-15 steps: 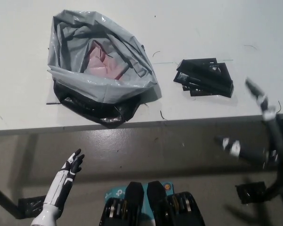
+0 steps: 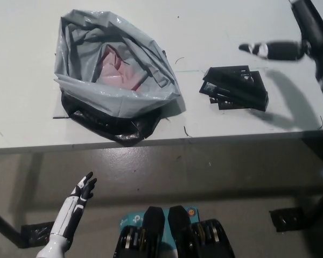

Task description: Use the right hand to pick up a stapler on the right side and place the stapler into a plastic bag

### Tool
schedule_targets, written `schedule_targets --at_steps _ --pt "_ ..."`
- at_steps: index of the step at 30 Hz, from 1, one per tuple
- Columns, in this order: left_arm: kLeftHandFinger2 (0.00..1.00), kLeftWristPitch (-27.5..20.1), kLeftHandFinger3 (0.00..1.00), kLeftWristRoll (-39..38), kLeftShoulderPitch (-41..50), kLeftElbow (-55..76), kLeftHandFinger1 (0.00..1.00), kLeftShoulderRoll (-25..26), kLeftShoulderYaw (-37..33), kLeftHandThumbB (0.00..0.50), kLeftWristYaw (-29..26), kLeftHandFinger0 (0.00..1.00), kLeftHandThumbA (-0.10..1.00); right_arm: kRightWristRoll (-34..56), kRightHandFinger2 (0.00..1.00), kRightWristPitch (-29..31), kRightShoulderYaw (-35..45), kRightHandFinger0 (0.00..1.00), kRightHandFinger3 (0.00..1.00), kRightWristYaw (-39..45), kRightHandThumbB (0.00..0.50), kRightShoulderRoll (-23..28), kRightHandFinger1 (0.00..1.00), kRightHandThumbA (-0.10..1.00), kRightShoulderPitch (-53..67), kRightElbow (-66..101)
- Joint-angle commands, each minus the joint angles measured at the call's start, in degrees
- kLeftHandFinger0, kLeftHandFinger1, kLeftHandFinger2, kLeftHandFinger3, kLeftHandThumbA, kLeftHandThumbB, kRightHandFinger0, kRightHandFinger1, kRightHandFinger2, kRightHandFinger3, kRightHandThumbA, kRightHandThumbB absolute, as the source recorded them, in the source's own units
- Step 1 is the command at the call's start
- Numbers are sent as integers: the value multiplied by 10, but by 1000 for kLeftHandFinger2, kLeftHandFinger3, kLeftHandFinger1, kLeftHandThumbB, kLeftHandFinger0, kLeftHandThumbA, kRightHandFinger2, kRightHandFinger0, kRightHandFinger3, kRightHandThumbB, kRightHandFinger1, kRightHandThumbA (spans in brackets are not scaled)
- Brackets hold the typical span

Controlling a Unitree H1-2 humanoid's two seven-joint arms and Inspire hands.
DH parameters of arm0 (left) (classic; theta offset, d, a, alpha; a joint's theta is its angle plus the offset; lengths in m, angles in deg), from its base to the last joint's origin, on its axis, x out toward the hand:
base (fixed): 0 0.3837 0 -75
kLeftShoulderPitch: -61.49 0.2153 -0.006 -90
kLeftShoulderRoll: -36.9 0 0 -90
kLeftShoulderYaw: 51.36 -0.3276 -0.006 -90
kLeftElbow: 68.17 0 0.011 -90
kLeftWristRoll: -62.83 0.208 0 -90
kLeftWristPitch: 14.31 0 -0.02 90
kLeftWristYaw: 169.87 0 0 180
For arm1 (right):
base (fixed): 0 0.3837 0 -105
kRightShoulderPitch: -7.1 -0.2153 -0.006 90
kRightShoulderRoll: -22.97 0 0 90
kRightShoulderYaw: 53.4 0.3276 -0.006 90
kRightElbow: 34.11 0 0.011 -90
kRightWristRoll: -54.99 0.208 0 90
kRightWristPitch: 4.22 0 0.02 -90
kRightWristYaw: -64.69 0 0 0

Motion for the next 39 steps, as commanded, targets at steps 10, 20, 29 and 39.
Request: schedule_targets --at_steps 10,20,29,39 --pt "1000 -30 1000 -5 -4 21 1000 2 0 500 10 1000 1000 -47 1000 -24 -93 1000 1000 47 399 -19 1000 938 -235 -427" --pt "1000 -31 1000 -1 -5 24 1000 5 0 500 13 1000 1000 -57 1000 -2 -140 1000 1000 48 369 -48 1000 959 -248 -525" --pt "1000 -24 1000 -2 -6 30 1000 6 0 500 15 1000 1000 -61 1000 16 -150 1000 1000 62 395 -59 1000 1000 -240 -543" --pt "1000 -17 1000 -3 -1 39 1000 6 0 500 17 1000 1000 -78 1000 32 -168 1000 1000 64 409 -67 1000 1000 -235 -572"
